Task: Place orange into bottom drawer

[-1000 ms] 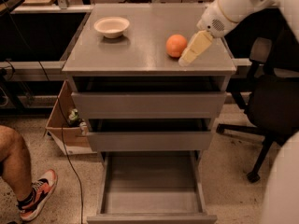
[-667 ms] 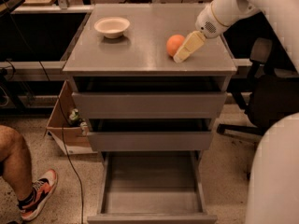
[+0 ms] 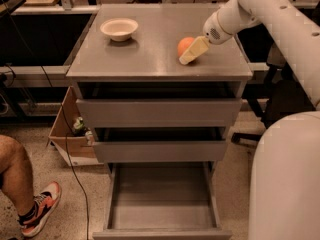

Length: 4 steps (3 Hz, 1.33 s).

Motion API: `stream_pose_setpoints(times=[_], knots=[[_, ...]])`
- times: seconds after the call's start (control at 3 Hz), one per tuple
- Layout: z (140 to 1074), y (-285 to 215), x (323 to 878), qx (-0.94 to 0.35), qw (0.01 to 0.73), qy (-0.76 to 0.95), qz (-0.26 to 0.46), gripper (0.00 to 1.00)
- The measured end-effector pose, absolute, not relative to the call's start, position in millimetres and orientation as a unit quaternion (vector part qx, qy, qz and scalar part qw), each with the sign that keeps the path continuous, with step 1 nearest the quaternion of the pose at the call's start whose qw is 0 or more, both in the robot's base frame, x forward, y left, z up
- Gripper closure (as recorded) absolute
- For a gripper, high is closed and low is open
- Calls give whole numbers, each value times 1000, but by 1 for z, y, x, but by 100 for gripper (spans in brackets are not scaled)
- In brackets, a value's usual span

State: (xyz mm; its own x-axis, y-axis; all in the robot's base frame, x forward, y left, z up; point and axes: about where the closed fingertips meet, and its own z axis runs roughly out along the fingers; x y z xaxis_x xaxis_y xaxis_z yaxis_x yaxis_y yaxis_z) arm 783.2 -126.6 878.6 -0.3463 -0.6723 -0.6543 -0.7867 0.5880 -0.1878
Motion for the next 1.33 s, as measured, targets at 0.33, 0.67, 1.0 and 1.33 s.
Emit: stream_pose_setpoints(times=[0.33,0.67,1.0,1.33], knots=[[874,-117,794,-433,367,819,81,37],[863,-115,796,-419,376,820,102,61],[870,-118,764,-425,395,800,151,84],[877,-122,682,-478,396,754,217,100]])
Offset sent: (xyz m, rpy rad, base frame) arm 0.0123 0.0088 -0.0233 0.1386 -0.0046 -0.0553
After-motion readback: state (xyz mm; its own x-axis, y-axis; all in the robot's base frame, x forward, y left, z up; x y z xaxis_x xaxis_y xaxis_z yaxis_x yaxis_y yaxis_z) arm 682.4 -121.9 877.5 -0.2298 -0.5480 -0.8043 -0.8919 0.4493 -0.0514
